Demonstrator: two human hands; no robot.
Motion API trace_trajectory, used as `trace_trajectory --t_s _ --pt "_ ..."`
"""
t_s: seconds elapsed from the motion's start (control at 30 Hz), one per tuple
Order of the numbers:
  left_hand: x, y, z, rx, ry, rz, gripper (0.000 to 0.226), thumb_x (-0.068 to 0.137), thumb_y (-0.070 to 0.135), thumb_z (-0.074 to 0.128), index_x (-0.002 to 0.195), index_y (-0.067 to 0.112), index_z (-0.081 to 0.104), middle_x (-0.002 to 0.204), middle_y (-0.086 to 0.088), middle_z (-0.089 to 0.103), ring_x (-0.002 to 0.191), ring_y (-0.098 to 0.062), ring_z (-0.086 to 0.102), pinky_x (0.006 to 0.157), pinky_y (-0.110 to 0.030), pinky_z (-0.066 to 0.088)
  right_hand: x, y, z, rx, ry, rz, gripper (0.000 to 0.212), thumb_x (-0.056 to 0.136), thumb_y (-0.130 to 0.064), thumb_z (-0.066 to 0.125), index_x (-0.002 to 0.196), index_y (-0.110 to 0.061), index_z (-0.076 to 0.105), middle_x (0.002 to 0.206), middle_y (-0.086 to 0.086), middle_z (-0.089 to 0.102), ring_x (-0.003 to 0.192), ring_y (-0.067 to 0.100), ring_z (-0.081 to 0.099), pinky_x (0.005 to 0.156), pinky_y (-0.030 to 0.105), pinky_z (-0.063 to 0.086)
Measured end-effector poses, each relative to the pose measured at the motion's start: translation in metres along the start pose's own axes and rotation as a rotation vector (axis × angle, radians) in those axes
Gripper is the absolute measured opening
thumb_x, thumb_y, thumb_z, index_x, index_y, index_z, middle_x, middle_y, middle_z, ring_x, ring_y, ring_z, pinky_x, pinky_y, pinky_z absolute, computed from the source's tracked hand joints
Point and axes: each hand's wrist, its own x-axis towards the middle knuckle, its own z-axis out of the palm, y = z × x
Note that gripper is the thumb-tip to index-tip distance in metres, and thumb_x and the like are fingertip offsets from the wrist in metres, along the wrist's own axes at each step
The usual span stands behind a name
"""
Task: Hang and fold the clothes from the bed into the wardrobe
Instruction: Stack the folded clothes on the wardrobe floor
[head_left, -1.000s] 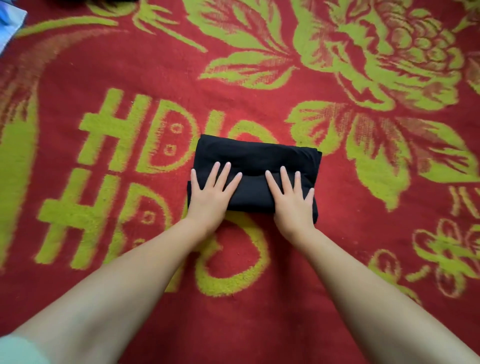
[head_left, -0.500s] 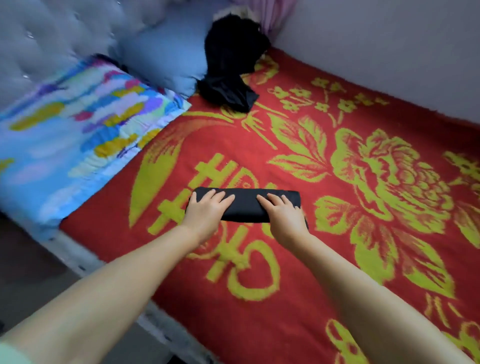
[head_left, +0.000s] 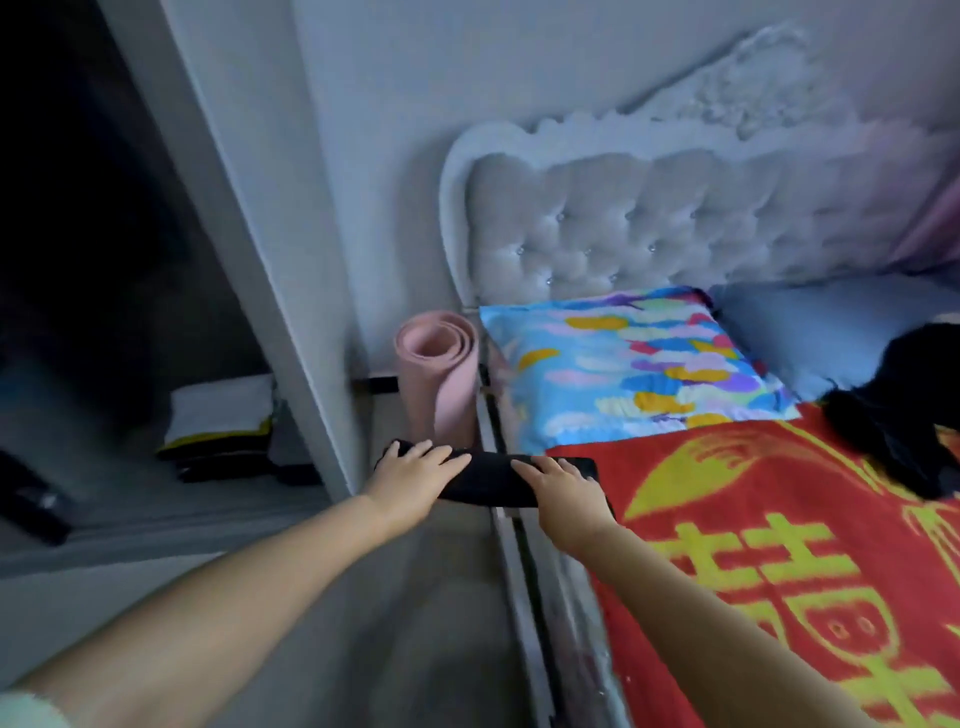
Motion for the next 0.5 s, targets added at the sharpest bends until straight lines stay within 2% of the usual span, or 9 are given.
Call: trace_trajectory --t_s 0.07,0.27,0.37,0.5 --pt "-0.049 -0.074 0.007 -0.004 0.0 -0.084 0.074 0.09 -0.007 0.035 0.152 0.028 0.017 0.154 -0.001 0.025 0.143 -0.026 0.021 0.112 -0.051 0.023 0.025 -0.082 -0.005 -0.02 0.0 -0.106 0.074 0.088 -0.002 0.048 0.151 -0.029 0.02 0.152 0.0 0.029 0.139 0.026 0.028 0.106 0.045 0.037" --pt "-0.172 -0.241 0.032 0.027 -0.077 -0.279 0.072 0.093 -0.005 0.038 0.152 0.028 0.014 0.154 -0.002 0.026 0.142 -0.024 0.023 0.111 -0.047 0.026 0.068 -0.287 -0.004 -0.064 -0.057 -0.322 0.074 0.087 -0.002 0.049 0.15 -0.029 0.022 0.147 0.005 0.035 0.133 0.031 0.035 0.101 0.046 0.042" --pt "-0.219 -0.309 0.037 -0.011 -0.082 -0.324 0.078 0.089 -0.007 0.041 0.153 0.029 0.013 0.153 -0.003 0.028 0.14 -0.025 0.026 0.11 -0.044 0.029 0.087 -0.368 -0.006 -0.086 -0.093 -0.391 0.071 0.089 -0.003 0.047 0.151 -0.028 0.022 0.146 0.007 0.036 0.131 0.035 0.038 0.098 0.047 0.044" --pt "-0.242 -0.376 0.04 -0.039 -0.082 -0.356 0.075 0.09 -0.004 0.04 0.152 0.029 0.014 0.15 -0.003 0.031 0.135 -0.027 0.034 0.105 -0.042 0.036 0.124 -0.437 -0.016 -0.137 -0.119 -0.457 0.07 0.091 0.0 0.044 0.151 -0.029 0.022 0.141 0.01 0.039 0.126 0.037 0.043 0.092 0.048 0.048"
